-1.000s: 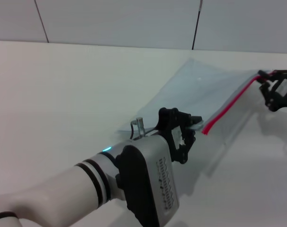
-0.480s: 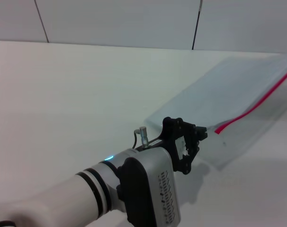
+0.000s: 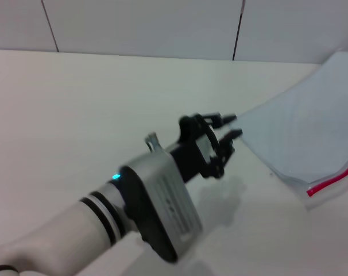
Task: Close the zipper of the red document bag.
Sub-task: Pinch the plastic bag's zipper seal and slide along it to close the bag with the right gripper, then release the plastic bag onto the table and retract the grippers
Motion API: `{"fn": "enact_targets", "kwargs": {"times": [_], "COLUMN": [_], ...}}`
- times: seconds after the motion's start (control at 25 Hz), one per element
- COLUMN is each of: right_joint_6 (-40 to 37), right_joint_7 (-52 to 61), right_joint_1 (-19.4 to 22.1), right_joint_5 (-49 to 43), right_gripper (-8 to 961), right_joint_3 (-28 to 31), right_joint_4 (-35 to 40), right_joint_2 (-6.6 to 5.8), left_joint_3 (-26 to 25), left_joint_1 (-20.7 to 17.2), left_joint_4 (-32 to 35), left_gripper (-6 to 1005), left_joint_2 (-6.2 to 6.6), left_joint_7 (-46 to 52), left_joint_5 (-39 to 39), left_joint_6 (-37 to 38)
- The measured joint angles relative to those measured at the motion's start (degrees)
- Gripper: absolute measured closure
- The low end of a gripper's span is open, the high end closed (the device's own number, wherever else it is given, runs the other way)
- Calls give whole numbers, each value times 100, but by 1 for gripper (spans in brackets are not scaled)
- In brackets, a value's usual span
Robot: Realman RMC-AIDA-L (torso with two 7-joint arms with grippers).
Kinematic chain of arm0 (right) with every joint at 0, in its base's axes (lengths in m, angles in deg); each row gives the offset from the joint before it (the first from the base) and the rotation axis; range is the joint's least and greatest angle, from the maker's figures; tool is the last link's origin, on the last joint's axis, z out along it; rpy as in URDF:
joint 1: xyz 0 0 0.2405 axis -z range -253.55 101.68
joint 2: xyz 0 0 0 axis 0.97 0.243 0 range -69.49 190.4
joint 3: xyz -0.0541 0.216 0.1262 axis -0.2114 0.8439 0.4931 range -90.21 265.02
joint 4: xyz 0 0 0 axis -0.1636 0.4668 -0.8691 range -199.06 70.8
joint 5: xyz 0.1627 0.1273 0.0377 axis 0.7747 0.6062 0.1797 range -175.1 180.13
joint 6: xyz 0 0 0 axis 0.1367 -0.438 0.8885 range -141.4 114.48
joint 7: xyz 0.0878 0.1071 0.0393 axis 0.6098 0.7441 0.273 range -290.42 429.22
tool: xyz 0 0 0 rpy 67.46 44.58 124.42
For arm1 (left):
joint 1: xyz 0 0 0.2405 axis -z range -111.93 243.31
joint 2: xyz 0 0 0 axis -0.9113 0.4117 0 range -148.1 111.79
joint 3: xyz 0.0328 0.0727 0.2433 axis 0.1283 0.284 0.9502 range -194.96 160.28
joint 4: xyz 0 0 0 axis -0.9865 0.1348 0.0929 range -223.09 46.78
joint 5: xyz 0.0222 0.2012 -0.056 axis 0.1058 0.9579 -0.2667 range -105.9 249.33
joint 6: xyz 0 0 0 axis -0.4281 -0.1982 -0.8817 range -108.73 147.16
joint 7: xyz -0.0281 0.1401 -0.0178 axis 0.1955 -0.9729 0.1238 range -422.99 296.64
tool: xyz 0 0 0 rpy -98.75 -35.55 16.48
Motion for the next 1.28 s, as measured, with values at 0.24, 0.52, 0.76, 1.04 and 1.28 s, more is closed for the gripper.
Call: {"fn": "enact_targets", "kwargs": {"times": [0.24, 0.52, 0.76, 1.04, 1.28], "right_joint_6": [1582, 2805, 3307, 3361, 3301], "right_joint_7": [15, 43, 234, 401, 404], "right_joint_1": [522, 909, 992, 1029, 985], "right_joint_5": [550, 466, 256, 289, 291], "right_gripper": [496, 210, 61, 62, 63], "right_joint_3": [-1, -242, -549, -489, -463], "right_joint_4": [-545, -898, -910, -873, -908], "right_joint_2": [1, 1, -22, -30, -23], "left_joint_3": [-185, -184, -209, -214, -215], "left_joint_1": [164, 416, 502, 578, 694], "left_joint_4": [-777, -1546, -1951, -2216, -2490], "left_gripper": [716, 486, 378, 370, 370], "left_joint_2": [-13, -36, 2, -6, -14], "left_joint_7": [44, 314, 681, 1034, 1290], "left_joint_5": [-1020, -2257, -2576, -2685, -2936], "left_joint_6": [-1597, -3245, -3931, -4377, -4654]}}
